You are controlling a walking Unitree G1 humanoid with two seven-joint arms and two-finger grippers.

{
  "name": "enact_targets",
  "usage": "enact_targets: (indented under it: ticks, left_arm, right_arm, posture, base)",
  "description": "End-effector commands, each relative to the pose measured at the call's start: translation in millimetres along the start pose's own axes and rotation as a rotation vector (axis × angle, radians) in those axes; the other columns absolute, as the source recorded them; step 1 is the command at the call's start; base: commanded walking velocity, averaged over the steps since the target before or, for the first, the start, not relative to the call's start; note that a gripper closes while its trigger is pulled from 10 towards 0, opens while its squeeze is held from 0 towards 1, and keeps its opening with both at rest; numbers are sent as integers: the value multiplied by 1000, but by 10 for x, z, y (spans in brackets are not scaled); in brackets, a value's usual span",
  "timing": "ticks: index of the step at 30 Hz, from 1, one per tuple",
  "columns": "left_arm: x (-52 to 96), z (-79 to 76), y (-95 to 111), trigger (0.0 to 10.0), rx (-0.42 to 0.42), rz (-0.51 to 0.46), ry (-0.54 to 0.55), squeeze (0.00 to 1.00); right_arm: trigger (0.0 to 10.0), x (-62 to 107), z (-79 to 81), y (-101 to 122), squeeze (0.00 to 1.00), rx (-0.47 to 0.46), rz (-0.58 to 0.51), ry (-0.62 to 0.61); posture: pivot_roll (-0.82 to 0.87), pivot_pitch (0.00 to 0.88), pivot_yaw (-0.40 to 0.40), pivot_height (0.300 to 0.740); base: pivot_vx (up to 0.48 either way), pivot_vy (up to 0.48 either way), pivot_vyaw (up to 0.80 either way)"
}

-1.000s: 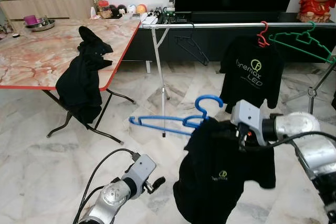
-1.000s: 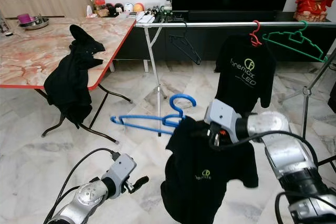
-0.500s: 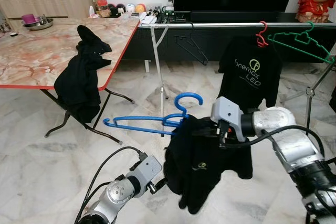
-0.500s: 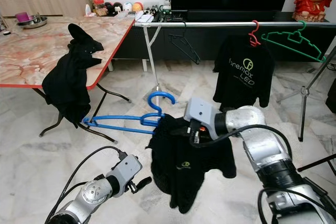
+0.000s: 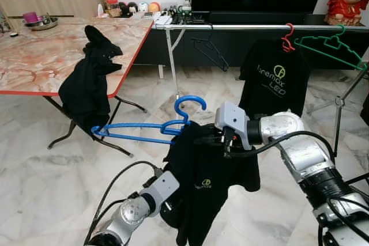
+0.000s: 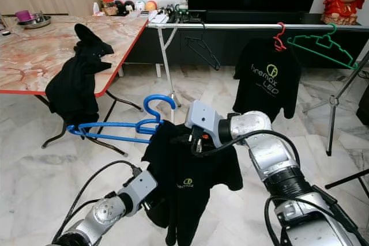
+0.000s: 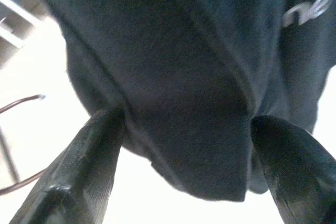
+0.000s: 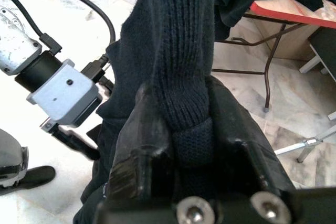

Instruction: Hang hanger

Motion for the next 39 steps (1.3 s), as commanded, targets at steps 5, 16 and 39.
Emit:
enact_targets:
  ticks: [5, 16, 39]
  left_arm:
    - [14, 126, -88, 0, 0, 66, 76, 0]
    - [17, 179, -127, 0, 15, 102, 127, 0]
    - [10, 158, -133, 0, 56, 114, 145, 0]
  right_arm:
    - [0, -6, -7, 157, 0, 57, -34, 1]
    - [0, -19, 21, 133, 0, 53, -33, 14]
    - [0, -31, 46, 151, 0, 55, -41, 25]
  posture:
    - [-28, 48, -21, 740]
    - [-30, 48, -21, 740]
    - [-30, 48, -25, 740]
  base:
    - [0, 0, 0]
    - [0, 0, 0]
    - [0, 0, 0]
Point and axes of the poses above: a point about 5 cm out from each wrist's last joint towards the gripper, its own x axis pointing back from the gripper into the wrist, its own y axis along the axis of the wrist's last joint, z = x × y, the point moved 2 cm from there along -x, pointing out of the wrist towards the gripper, and after that the axes turned 14 degrees about -x, right-handed, at the moved point
